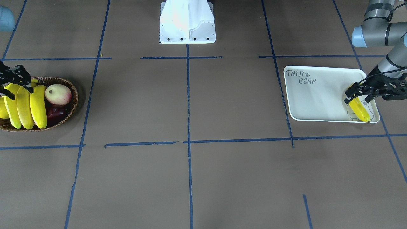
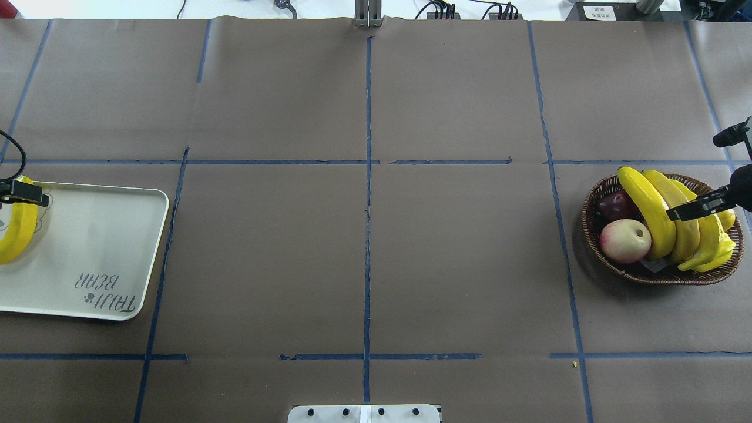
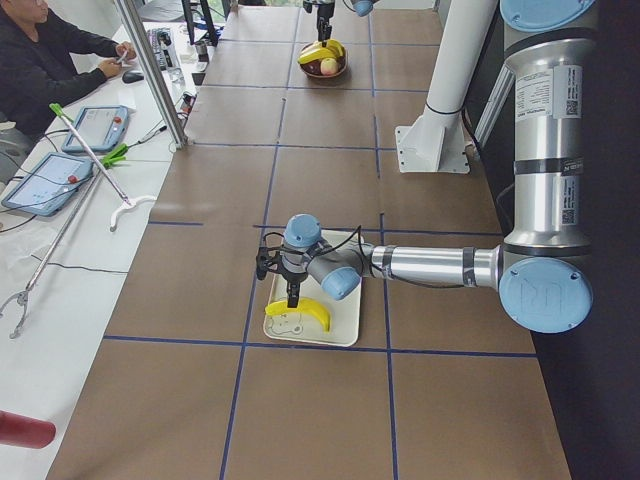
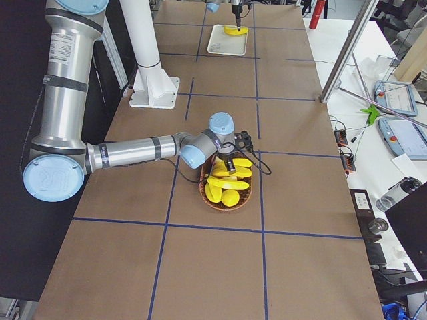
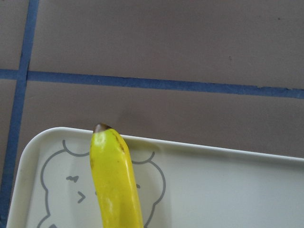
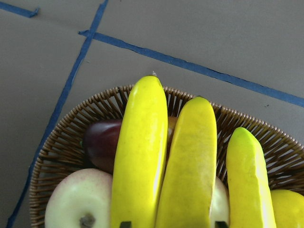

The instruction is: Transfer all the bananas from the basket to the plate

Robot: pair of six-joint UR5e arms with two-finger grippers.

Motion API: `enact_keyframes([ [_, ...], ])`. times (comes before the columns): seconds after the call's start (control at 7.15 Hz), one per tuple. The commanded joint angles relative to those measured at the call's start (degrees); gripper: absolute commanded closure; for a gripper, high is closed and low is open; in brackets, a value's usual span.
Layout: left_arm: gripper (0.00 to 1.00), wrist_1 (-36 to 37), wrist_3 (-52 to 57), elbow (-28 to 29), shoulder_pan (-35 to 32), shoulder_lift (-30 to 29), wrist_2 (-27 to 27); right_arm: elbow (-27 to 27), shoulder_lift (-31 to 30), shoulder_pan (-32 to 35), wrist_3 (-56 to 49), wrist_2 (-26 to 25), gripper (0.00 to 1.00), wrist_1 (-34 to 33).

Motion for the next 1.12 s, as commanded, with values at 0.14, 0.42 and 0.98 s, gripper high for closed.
enact_keyframes([
  [0.14,0.00,0.00,-0.09,0.00,0.00,-0.39,-0.09,-0.50,-0.91,-0.19,-1.61,-0.24,0.35,-0.05],
  [0.42,0.00,0.09,-0.09,0.18,0.00,-0.48,-0.09,-0.41,-1.35,-0.19,-1.70,-0.24,0.35,0.04],
  [0.98,0.00,0.00,-1.32,0.09,0.00,-0.83,-0.09,-0.50,-1.62,-0.19,-1.70,-0.24,0.49,-0.05],
])
